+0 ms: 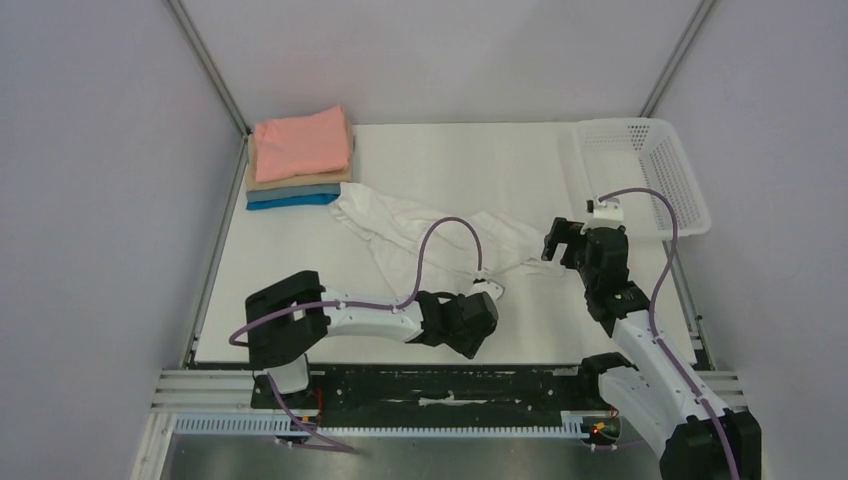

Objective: Fold and stack the t-shirts
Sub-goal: Flatten out the tshirt

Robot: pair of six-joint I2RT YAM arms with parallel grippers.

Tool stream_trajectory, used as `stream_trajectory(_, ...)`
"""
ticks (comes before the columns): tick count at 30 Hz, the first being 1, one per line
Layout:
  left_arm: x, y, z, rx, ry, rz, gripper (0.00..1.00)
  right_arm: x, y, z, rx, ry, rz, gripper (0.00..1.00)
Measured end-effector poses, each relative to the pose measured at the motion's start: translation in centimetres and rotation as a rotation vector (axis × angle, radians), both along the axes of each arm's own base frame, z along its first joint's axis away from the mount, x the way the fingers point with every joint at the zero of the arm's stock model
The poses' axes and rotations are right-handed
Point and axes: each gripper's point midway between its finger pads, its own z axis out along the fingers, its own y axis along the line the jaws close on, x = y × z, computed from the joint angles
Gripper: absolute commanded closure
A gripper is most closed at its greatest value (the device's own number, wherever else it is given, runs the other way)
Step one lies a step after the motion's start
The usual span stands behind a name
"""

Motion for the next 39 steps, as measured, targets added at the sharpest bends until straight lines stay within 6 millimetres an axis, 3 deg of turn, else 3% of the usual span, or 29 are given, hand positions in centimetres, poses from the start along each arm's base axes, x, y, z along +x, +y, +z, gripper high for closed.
stream_trajectory(8,1.4,1.1,-0.6,0.068,-0.084,0.144,0.53,-0.5,-0.2,-0.7,-0.005,0.015,-0.007,0.02)
stream_trajectory(14,1.2,1.0,-1.0,0.117,-0.146,0.216,0.78,-0.9,0.1,-1.7,0.022,0.036,-0.004,0.02)
stream_trajectory(15,1.1,0.9,-1.0,0.118,-0.156,0.229,0.93,-0.9,0.3,-1.8,0.03,0.039,0.001,0.02)
stream_trajectory(16,1.1,0.8,-1.1,0.118,-0.167,0.243,0.98,-1.0,0.4,-1.9,0.038,0.041,0.006,0.02)
stream_trajectory(23,1.5,1.3,-0.4,0.114,-0.222,0.315,0.98,-0.9,1.3,-1.7,0.067,0.031,0.043,0.02)
stream_trajectory(28,3.4,6.8,1.2,0.256,-0.325,0.353,0.98,-0.5,2.2,-1.0,0.053,-0.003,0.121,0.02)
stream_trajectory(34,8.5,10.3,8.5,0.091,-0.394,0.517,0.98,-0.5,4.1,-0.3,-0.025,-0.041,0.274,0.02)
stream_trajectory(36,10.2,12.5,9.4,0.052,-0.401,0.604,0.98,-0.6,5.6,-0.3,-0.076,-0.039,0.35,0.02)
stream_trajectory(39,11.3,17.2,8.5,0.06,-0.4,0.714,0.98,-0.2,8.4,-0.2,-0.164,-0.014,0.461,0.02)
